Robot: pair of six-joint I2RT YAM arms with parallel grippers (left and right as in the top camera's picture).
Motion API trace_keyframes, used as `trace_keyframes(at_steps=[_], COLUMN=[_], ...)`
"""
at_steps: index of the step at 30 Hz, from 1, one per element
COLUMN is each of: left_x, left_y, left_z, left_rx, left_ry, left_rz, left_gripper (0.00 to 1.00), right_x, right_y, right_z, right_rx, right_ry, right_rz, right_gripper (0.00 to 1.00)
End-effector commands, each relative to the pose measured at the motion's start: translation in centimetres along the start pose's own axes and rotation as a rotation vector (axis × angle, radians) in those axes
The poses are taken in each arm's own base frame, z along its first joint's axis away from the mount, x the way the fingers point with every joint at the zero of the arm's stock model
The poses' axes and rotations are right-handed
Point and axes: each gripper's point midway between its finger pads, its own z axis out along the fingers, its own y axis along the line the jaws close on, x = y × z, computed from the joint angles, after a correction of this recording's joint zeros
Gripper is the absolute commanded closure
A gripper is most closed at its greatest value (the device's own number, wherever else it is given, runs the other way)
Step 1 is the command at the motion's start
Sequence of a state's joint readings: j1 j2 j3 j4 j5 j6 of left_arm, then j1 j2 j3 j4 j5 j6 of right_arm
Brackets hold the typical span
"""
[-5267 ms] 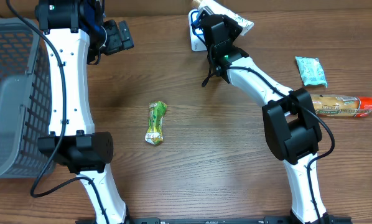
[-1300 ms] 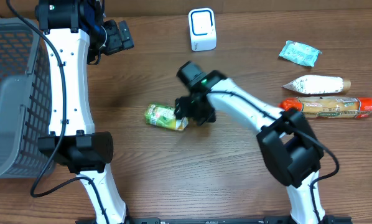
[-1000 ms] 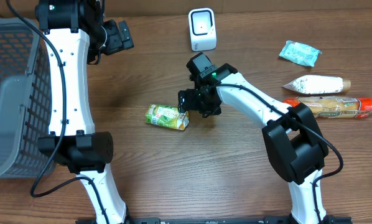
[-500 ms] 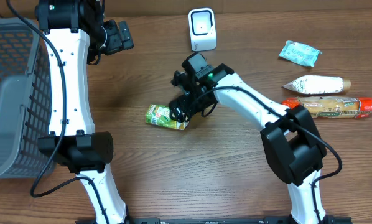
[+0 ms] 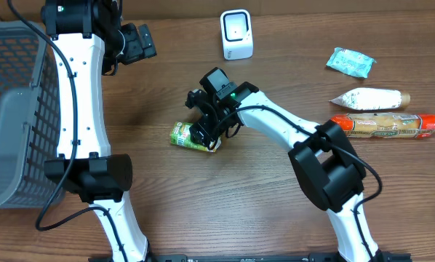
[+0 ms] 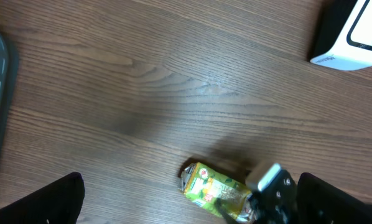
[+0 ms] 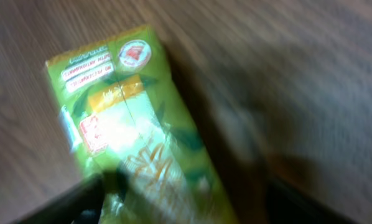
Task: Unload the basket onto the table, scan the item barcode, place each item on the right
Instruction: 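Move the right gripper to the green juice pouch and grasp it, then lift the green pouch with the right gripper toward the scanner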
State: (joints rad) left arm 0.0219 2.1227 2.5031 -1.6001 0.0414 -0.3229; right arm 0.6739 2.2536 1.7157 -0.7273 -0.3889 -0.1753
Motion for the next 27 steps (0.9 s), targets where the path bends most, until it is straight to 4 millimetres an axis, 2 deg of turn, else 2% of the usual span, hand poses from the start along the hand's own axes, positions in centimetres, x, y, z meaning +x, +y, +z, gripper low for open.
trace_keyframes(at_steps=[1,4,6,9,11,14,16,19,22,25,27], left_x=[-0.3,-0.3,-0.3,-0.3,-0.3,-0.3,-0.3,-0.3,-0.3,-0.3,-0.3], left_y=[-0.2,-0.1,-0.2,-0.2,-0.2,-0.2,-0.2,-0.2,-0.1,-0.2,-0.1], left_z=[-1.1,-1.1,-1.1,-1.1,-1.1,-1.1,-1.1,-1.1,-1.1,-1.1,-1.1], left_rx=[0.013,0.013,0.013,0.013,0.013,0.013,0.013,0.013,0.013,0.013,0.013], left_ry=[-0.032,-0.032,-0.032,-0.032,-0.032,-0.032,-0.032,-0.032,-0.032,-0.032,-0.032], left_rz=[-0.014,-0.014,-0.014,-0.014,-0.014,-0.014,-0.014,-0.014,-0.014,-0.014,-0.014], left_gripper=[0.0,0.01,0.0,0.0,0.0,0.01,0.0,0.01,0.0,0.0,0.0], right_x=[-0.5,-0.6,-0.5,-0.4,-0.5,-0.4,0.0,0.5,0.6,0.0,-0.1], right_y=[-0.4,-0.3,-0.3,0.0,1.2,3.6,5.1,6.7,6.8,4.9,2.4], right_z=[1.5,1.6,1.6,1.2,0.3,-0.7,-1.1,-1.7,-2.3,-3.5,-4.3], right_rx=[-0.008,-0.007,-0.007,-0.015,-0.068,-0.193,-0.274,-0.369,-0.4,-0.373,-0.309], right_ry=[-0.013,-0.014,-0.01,-0.004,-0.003,0.011,0.034,0.071,0.074,0.047,0.03], right_rz=[-0.015,-0.017,0.012,0.067,0.134,0.16,0.196,0.254,0.275,0.352,0.448], right_gripper=[0.27,0.29,0.36,0.67,0.81,0.87,0.96,0.96,0.96,0.96,0.96])
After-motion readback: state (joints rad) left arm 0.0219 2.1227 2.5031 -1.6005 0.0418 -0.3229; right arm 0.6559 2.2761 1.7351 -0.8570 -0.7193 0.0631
